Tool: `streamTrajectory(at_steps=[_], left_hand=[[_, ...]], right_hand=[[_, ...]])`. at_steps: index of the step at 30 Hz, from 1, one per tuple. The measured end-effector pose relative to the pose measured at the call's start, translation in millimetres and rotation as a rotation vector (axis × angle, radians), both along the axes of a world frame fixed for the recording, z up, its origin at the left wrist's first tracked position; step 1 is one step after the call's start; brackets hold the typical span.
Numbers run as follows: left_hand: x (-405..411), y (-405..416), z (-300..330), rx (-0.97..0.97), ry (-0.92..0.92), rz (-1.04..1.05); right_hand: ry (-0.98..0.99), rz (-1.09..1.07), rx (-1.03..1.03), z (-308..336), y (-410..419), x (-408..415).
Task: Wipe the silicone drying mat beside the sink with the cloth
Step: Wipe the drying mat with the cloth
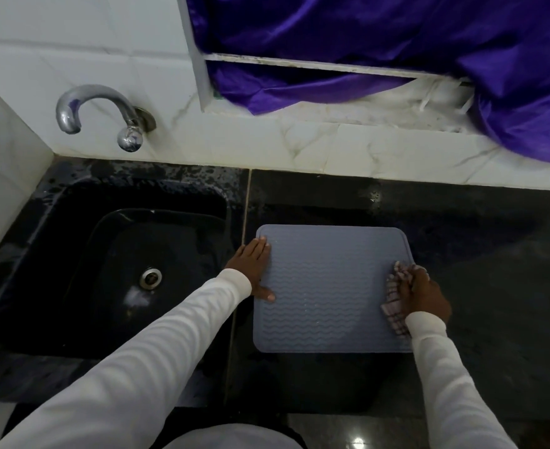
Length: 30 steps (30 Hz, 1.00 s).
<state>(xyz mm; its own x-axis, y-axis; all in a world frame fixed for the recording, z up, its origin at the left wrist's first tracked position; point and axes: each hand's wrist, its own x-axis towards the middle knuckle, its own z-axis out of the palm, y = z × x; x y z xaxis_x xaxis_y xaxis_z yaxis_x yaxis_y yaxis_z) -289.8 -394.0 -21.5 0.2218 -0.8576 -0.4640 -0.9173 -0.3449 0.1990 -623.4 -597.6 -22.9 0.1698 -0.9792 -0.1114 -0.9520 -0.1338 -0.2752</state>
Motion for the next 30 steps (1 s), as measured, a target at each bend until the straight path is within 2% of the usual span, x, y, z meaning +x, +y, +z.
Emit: streamTrajectory(at_steps=[3,6,8,10,14,19,30], left_hand=[[4,-4,6,0.026,-0.009,-0.016],[10,-4,6,0.012,-0.031,-0.027],[10,-3,7,-0.003,-0.056,-0.041],[9,-1,4,-0.007,-0.064,-0.045],[10,-1,0,-0.024,-0.077,-0.057],[12,-5,-3,0.016,0.001,-0.042],[14,-4,-6,0.004,0.02,-0.028]], right_hand=[[-0.163,0.246,-0.031,3,49,44],[-0.365,0.508,0.022,1,137,104],[-0.334,0.656,-0.013,-9,189,138],[-0.22,0.739,-0.014,-22,216,152],[-0.033,0.813,-0.209,-32,207,137],[0.077,0.709,-0.226,-31,156,94],[0.198,0.235,-0.168,-22,48,-28]])
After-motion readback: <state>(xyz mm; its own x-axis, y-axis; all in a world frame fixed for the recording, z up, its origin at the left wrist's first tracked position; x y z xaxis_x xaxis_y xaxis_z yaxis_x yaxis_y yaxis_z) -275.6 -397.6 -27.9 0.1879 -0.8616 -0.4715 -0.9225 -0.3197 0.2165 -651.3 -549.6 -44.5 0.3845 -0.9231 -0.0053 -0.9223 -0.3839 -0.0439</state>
